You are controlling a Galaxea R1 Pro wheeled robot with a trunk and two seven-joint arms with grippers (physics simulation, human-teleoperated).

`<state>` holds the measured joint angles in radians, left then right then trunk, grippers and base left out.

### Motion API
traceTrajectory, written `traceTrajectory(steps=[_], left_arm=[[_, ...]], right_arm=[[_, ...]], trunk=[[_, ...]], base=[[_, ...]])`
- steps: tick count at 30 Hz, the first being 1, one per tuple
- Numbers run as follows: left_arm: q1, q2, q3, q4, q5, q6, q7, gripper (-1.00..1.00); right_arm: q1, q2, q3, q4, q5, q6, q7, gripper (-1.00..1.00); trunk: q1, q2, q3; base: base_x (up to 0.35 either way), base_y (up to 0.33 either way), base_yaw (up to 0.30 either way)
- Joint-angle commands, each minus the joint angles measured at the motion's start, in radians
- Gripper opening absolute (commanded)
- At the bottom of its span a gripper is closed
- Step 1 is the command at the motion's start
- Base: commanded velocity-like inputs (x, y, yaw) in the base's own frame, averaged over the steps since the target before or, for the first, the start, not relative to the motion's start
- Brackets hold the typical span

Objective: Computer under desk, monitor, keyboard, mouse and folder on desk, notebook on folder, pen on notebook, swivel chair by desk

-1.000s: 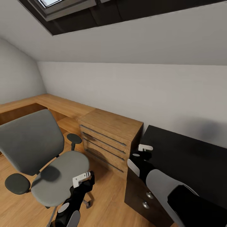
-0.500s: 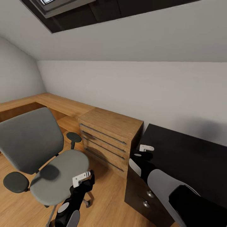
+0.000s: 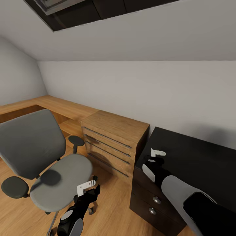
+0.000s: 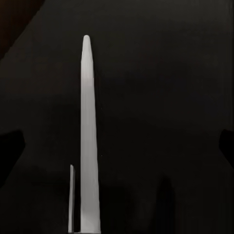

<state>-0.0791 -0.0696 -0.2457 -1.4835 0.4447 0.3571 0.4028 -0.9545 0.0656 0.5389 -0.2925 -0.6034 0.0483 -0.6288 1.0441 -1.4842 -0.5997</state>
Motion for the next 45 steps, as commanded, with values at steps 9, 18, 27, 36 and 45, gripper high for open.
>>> traceTrajectory(steps=[9,18,27,36,45], left_arm=[[-0.001,0.0,-0.001,-0.003,0.009,0.003,0.008,1.0],[-0.001,-0.001,-0.001,-0.001,0.009,0.003,0.008,1.0],[-0.001,-0.001,-0.001,0.0,0.009,0.003,0.008,1.0],[-0.001,-0.001,-0.002,0.004,0.009,0.003,0.008,1.0],[-0.001,-0.002,-0.006,0.013,0.009,0.002,0.008,1.0]], right_arm=[[-0.001,-0.02,-0.057,-0.002,-0.007,0.077,0.078,1.0],[-0.001,-0.016,-0.06,-0.002,-0.007,0.112,0.105,1.0],[-0.001,-0.016,-0.061,-0.002,-0.007,0.123,0.107,-1.0],[-0.001,-0.019,-0.065,-0.003,-0.007,0.122,0.109,-1.0],[-0.001,-0.018,-0.074,-0.004,-0.037,0.122,0.108,-1.0]], trunk=[[0.019,-0.036,-0.017],[0.019,-0.036,-0.017],[0.019,-0.036,-0.017],[0.019,-0.036,-0.017],[0.019,-0.036,-0.017]], base=[[0.0,0.0,0.0],[0.0,0.0,0.0],[0.0,0.0,0.0],[0.0,0.0,0.0],[0.0,0.0,0.0]])
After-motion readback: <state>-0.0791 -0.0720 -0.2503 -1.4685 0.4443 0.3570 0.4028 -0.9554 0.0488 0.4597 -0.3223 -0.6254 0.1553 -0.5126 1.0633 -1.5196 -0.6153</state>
